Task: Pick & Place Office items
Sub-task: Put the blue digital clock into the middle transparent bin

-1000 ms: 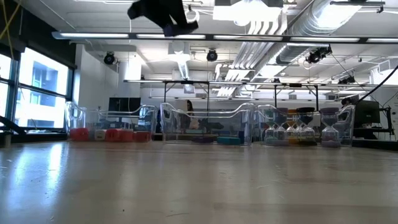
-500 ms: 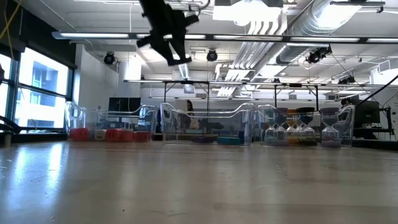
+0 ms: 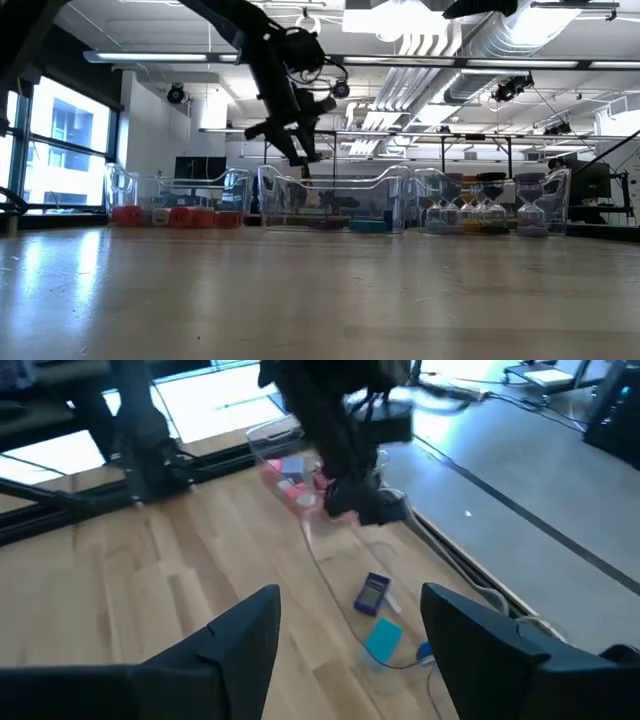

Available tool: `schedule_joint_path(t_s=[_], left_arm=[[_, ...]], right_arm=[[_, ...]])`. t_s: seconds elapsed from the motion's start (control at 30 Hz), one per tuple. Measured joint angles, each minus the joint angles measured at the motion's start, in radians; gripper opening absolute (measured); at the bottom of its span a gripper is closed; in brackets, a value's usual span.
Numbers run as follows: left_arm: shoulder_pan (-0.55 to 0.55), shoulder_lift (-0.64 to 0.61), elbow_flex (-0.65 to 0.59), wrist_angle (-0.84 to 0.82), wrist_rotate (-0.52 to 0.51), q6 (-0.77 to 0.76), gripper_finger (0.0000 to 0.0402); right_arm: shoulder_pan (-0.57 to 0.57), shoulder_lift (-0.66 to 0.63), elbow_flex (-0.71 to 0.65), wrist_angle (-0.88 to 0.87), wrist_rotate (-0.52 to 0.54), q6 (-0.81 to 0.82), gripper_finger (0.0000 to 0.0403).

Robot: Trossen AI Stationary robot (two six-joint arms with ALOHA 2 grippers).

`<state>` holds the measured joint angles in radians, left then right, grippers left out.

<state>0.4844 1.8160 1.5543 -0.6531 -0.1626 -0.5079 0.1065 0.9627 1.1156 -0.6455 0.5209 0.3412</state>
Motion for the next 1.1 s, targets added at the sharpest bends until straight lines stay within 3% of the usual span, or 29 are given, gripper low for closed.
schedule_joint_path(t_s=[0.4,0.73,1.1], left_arm=[[-0.003,0.132,0.000,0.000,0.056,0.023,0.0141],[-0.003,0.141,0.000,-0.042,0.057,0.023,0.0142],[-0.010,0.141,0.000,-0.064,0.059,0.026,0.0194]], right_arm=[[-0.045,0.019,0.000,-0.004,0.002,-0.014,0.0232],[-0.044,0.043,0.000,-0.002,0.001,-0.031,0.0232],[-0.044,0.073,0.000,0.000,-0.004,-0.032,0.0232]])
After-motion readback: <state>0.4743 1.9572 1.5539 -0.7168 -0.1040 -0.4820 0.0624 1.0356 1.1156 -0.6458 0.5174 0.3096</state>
